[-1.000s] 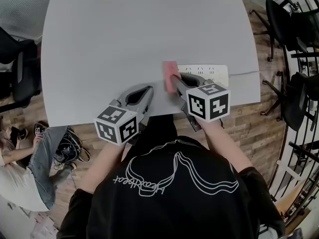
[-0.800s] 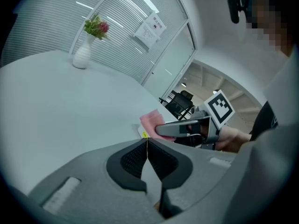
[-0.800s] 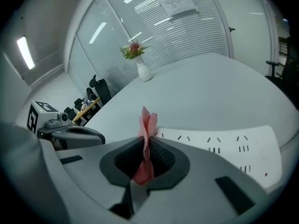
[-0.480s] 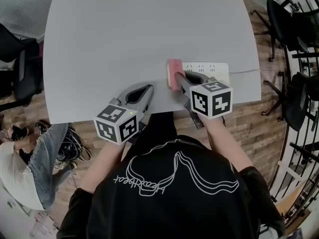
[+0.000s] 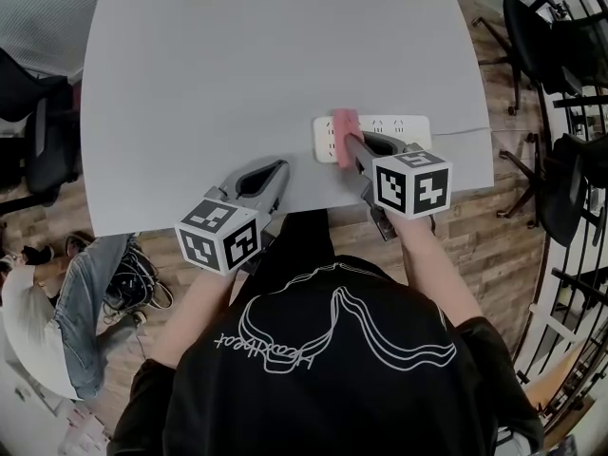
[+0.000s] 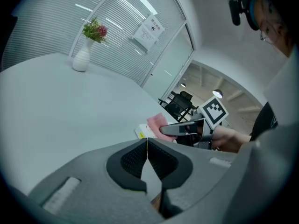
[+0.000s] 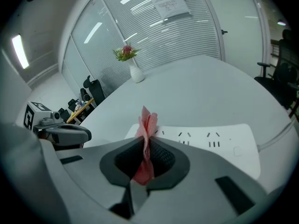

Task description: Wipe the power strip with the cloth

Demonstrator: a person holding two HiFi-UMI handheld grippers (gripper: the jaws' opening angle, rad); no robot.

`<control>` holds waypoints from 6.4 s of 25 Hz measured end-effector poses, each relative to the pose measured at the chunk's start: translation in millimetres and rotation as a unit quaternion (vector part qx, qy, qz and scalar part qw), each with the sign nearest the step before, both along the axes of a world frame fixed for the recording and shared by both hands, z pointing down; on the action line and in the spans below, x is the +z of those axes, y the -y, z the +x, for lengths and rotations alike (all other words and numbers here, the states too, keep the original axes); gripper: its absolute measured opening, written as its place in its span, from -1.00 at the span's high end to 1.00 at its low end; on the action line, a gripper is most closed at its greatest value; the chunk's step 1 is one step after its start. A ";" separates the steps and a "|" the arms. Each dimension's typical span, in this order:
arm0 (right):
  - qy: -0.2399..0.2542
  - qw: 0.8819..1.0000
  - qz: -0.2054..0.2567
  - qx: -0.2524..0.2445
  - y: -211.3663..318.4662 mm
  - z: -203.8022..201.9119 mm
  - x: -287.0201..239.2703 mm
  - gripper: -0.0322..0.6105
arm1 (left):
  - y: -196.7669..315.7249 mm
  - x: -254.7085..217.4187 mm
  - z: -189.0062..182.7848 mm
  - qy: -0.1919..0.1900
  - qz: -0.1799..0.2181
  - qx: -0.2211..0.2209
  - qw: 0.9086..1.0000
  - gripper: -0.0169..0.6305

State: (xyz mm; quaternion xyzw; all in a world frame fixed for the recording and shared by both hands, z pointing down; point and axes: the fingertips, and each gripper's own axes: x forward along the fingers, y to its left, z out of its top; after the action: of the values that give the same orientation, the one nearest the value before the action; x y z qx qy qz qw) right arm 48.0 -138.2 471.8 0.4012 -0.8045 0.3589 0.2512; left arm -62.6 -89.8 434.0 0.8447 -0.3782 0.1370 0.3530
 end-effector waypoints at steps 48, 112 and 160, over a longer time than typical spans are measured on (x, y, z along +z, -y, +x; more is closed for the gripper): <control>-0.081 0.987 0.022 0.140 -5.5 165.0 1.8 0.79 | 2.1 -6.9 29.7 0.005 0.001 0.037 0.999 0.91; -0.058 0.996 0.057 -0.040 3.7 2.5 -0.5 0.79 | 5.5 -1.8 -5.9 -0.001 0.009 0.000 1.000 0.91; -0.020 0.972 0.228 0.059 -55.3 121.7 -101.0 0.79 | -39.4 -83.7 75.7 -0.026 0.113 0.095 0.989 0.91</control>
State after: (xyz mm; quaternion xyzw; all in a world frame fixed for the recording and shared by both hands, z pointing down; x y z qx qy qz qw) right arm 169.6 -82.9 370.8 0.5017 -0.8349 0.1721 0.1471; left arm 13.1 -50.4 350.2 0.9146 -0.3002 0.1038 0.2503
